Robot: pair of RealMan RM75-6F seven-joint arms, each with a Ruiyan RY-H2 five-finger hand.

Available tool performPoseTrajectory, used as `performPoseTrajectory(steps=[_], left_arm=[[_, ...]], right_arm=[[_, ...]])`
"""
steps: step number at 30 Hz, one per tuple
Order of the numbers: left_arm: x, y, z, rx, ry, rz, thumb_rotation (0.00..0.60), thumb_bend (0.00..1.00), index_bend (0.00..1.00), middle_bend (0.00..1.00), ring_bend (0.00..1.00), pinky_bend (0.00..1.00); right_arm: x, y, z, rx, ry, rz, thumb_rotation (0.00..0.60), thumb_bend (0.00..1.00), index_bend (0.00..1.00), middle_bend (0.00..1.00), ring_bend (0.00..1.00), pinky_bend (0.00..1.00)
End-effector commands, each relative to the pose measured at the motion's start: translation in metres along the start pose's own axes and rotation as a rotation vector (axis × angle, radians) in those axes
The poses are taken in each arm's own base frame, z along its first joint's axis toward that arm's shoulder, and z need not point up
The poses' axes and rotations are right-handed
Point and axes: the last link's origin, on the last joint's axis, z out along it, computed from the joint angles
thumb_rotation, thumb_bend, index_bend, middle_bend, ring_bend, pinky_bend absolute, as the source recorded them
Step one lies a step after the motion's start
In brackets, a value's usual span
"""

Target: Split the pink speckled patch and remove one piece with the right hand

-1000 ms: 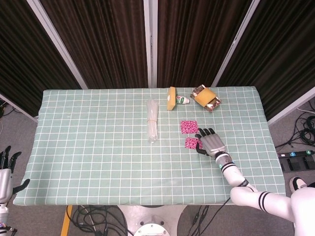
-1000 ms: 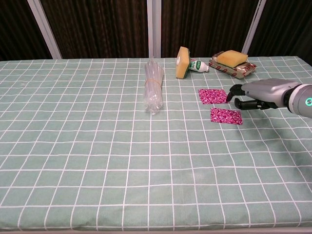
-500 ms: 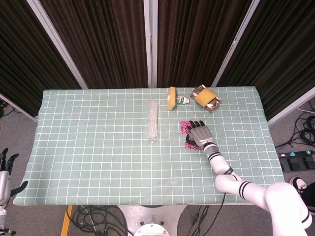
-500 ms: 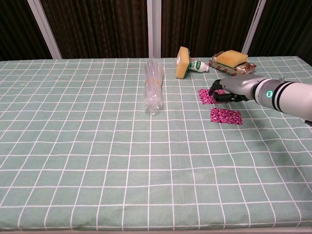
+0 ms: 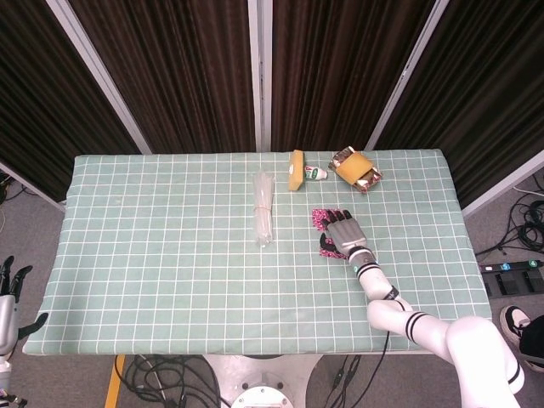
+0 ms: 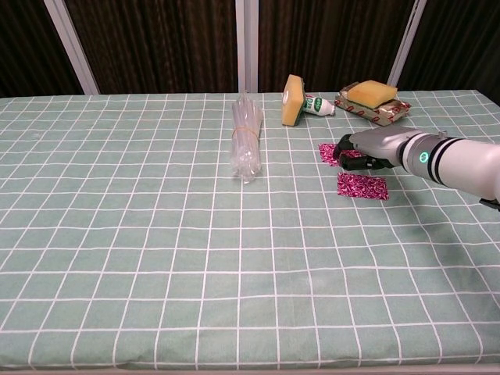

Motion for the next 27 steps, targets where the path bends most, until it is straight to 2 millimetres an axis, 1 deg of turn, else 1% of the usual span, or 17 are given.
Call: performPoseTrajectory(steps=[1, 10, 14, 22, 27], left_arm=[[0.000, 0.000, 0.001, -0.001, 0.000, 0.000, 0.600, 0.20, 0.22, 0.09, 0.09, 0.13], [0.000, 0.002, 0.002, -0.009, 0.003, 0.000, 0.600, 0.20, 0.22, 0.09, 0.09, 0.13], [0.001, 0.002, 0.003, -0.010, 0.009, 0.003, 0.600, 0.20, 0.22, 0.09, 0.09, 0.13], [0.001, 0.003, 0.002, -0.016, 0.010, 0.003, 0.600, 0.20, 0.22, 0.09, 0.09, 0.13], [0.002, 0.003, 0.003, -0.018, 0.014, 0.003, 0.600, 0.20, 0.22, 0.09, 0.09, 0.13]], right_arm=[[-0.001, 0.005, -0.002, -0.009, -0.001, -0.007, 0.000, 0.64, 0.17, 0.00, 0.00, 0.00], [-0.004, 0.033, -0.014, -0.060, -0.007, -0.018, 0.000, 0.64, 0.17, 0.00, 0.00, 0.00], [-0.005, 0.042, -0.017, -0.080, -0.011, -0.020, 0.000, 0.64, 0.17, 0.00, 0.00, 0.00], [-0.005, 0.055, -0.023, -0.109, -0.012, -0.016, 0.000, 0.64, 0.17, 0.00, 0.00, 0.00], [0.004, 0.056, -0.027, -0.104, 0.022, -0.001, 0.000, 0.64, 0.17, 0.00, 0.00, 0.00]])
